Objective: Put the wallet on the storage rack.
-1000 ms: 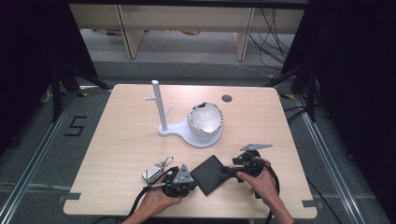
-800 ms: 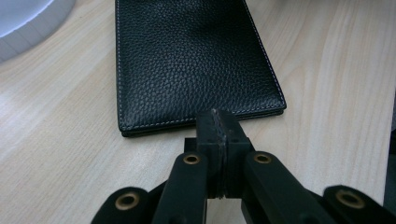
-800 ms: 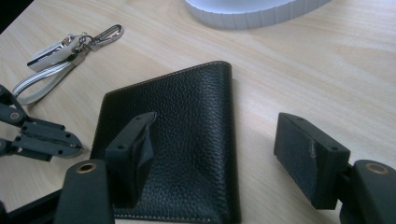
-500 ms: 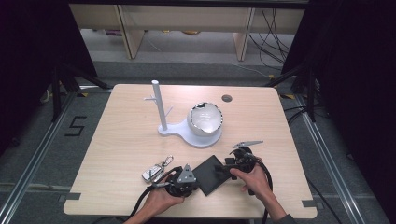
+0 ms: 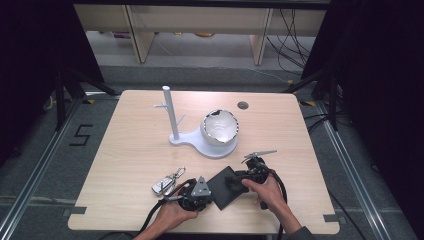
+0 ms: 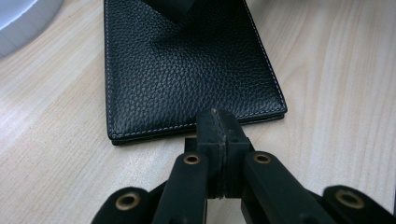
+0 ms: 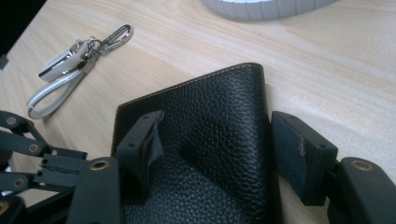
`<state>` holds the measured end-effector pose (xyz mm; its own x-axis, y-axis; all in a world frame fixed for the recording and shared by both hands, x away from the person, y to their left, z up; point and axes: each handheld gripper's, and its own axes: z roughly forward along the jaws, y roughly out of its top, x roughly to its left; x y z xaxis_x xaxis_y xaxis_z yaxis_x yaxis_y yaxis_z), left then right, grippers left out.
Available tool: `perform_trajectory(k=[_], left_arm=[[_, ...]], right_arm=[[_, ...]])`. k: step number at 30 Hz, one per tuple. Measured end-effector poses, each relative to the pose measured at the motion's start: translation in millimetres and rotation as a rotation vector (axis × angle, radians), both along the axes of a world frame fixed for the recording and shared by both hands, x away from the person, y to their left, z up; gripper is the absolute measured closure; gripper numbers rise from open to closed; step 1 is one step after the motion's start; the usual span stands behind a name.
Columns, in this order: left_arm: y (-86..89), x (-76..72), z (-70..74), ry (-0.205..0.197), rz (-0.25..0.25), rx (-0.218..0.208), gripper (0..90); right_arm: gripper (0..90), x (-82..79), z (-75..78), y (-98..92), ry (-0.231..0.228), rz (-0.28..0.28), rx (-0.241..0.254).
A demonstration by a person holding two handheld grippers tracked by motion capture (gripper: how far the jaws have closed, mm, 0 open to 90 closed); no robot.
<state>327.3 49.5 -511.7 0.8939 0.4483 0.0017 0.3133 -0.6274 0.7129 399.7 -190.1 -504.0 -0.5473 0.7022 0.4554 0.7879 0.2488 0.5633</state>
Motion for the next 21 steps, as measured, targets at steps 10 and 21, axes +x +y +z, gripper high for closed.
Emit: perform_trajectory(k=[10,21], left_arm=[[-0.4,-0.8,-0.2,-0.010,0.002,0.002,89.1],[-0.8,-1.0,0.1,-0.014,-0.008,0.010,89.1]], right_arm=[[41.8,-3.8,2.2,-5.4,0.071,-0.058,0.063],[57.4,-8.5,5.6,-3.5,0.169,-0.022,0.132]])
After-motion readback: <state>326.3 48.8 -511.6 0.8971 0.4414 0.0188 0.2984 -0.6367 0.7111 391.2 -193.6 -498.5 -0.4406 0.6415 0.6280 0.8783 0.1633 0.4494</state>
